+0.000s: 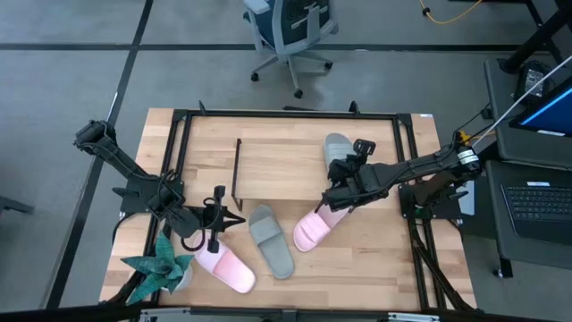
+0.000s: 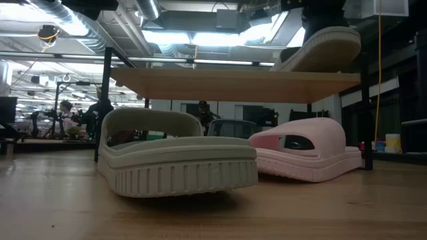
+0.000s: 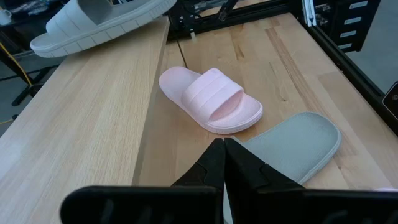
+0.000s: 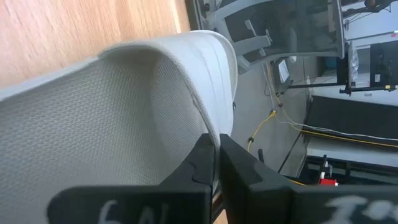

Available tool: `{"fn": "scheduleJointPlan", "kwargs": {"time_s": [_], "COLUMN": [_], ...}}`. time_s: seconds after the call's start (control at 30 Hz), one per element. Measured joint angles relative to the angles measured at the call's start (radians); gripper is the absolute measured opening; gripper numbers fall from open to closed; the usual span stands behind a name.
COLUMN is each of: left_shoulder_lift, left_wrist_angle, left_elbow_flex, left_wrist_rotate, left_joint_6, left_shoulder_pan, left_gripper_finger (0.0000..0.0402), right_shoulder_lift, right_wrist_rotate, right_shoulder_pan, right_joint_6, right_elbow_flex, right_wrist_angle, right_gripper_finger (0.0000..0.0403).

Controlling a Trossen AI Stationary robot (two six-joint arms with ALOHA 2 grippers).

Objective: Pick and place slides into the shelf
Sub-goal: Put the right gray slide on the shelf

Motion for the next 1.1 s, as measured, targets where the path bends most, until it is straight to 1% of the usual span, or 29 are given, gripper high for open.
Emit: {"fn": "scheduleJointPlan", "kwargs": {"time_s": [0.4, 0.9, 1.1], "left_shoulder_lift": [0.0, 0.0, 0.0], "left_wrist_angle": [0.0, 0.0, 0.0], "left_elbow_flex": [0.0, 0.0, 0.0], "left_wrist_rotate": [0.0, 0.0, 0.0], "left_joint_6": [-0.005, -0.007, -0.007], "left_shoulder_pan": [0.0, 0.0, 0.0], "left_gripper_finger": [0.0, 0.0, 0.0], "right_shoulder_lift": [0.0, 0.0, 0.0], "right_wrist_rotate": [0.018, 0.029, 0.028], "right_shoulder_pan": [-0.002, -0.045, -0.044], "right_joint_6": [-0.01, -0.028, -0.081], "right_elbow_flex": [0.0, 0.0, 0.0], "right_wrist_angle": [0.0, 0.012, 0.068], "right_gripper_finger": [0.0011, 0.0011, 0.0011]}}
